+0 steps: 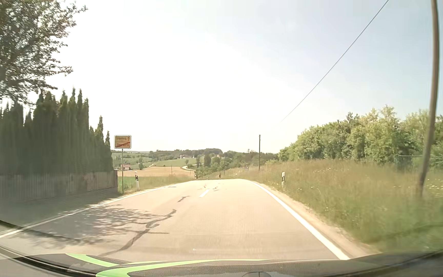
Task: Follow the waypoints while adhering to traffic rules and regulations
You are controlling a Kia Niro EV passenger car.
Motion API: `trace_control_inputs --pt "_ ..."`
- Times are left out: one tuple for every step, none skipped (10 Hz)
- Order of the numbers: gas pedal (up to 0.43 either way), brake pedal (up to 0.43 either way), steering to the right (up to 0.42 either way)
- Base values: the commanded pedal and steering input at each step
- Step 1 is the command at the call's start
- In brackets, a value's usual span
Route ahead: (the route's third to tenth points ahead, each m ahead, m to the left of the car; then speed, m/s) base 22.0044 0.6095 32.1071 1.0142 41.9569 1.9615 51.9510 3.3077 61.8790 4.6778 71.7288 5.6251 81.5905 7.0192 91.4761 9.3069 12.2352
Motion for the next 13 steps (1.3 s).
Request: trace_control_inputs --pt "0.000 0.152 0.007" --pt "0.000 0.152 0.006" --pt "0.000 0.152 0.005" --pt "0.000 0.152 0.005" --pt "0.000 0.146 0.003" --pt "0.000 0.134 0.001" --pt "0.000 0.116 -0.001" --pt "0.000 0.110 -0.002" --pt "0.000 0.110 -0.002" --pt "0.000 0.116 -0.002" --pt "0.000 0.116 -0.002" --pt "0.000 0.110 -0.003" --pt "0.000 0.116 -0.003"
